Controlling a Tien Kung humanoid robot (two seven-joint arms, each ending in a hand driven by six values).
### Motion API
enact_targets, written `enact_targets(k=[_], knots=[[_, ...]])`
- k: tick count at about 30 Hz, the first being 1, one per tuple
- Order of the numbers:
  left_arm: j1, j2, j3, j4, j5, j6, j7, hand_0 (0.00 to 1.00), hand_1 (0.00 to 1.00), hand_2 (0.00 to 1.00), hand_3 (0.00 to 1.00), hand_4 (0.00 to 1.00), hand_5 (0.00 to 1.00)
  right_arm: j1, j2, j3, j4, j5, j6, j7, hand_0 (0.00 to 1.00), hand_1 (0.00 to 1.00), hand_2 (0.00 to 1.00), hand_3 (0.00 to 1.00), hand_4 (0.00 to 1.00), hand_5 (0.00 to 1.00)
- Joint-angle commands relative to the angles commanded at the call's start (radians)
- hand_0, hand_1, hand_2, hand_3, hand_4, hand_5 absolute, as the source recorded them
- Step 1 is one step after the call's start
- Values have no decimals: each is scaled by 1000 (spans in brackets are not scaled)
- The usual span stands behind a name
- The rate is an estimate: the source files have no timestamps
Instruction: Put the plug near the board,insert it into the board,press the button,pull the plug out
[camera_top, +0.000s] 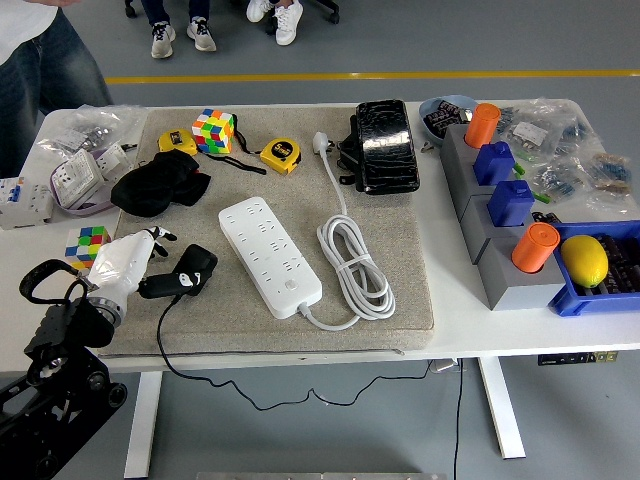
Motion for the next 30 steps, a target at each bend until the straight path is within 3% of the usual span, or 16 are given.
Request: enact_targets(k=[4, 5, 10, 11, 16, 17, 22, 23, 28, 30], knots=[[-7, -6, 13, 0, 9, 0, 11, 492, 547, 520, 718, 998, 649, 0, 0, 7, 0, -5, 1, 1, 470, 583, 541, 507, 846, 361], [-8, -9, 15, 3, 9, 1, 13, 422, 483, 472, 686, 998, 646, 0, 0, 7, 0, -5, 1, 1, 471, 583, 542, 507, 847, 360], [-23, -23, 26, 25, 14, 10, 20, 422, 483, 472, 686, 998, 646, 0, 1, 7, 0, -6, 2, 2, 471, 583, 542, 507, 847, 360], [-25, -25, 27, 30, 14, 12, 23, 345, 403, 381, 637, 998, 461, -1, 1, 8, 0, -6, 2, 2, 469, 583, 542, 507, 848, 361], [-34, -30, 33, 44, 9, 32, 17, 345, 403, 381, 637, 998, 461, -2, 1, 11, 0, -7, 1, 3, 469, 583, 542, 507, 848, 361], [-35, -31, 35, 45, 8, 36, 13, 271, 337, 366, 524, 998, 236, -2, 1, 12, 0, -7, 1, 3, 469, 583, 542, 507, 848, 361], [-40, -32, 39, 51, 2, 48, -3, 271, 337, 366, 524, 998, 236, -2, 2, 13, 0, -6, 1, 3, 469, 583, 542, 507, 848, 361], [-40, -32, 39, 52, 2, 48, -7, 237, 343, 387, 538, 909, 4, -2, 2, 13, 0, -7, 1, 3, 473, 583, 542, 508, 847, 361], [-39, -31, 40, 47, -5, 64, -38, 237, 343, 387, 538, 909, 4, -2, 2, 14, 0, -8, 1, 5, 473, 583, 542, 508, 847, 361], [-38, -30, 39, 41, -10, 68, -47, 226, 326, 378, 545, 851, 2, -2, 2, 14, 0, -8, 1, 5, 469, 583, 542, 507, 847, 361]])
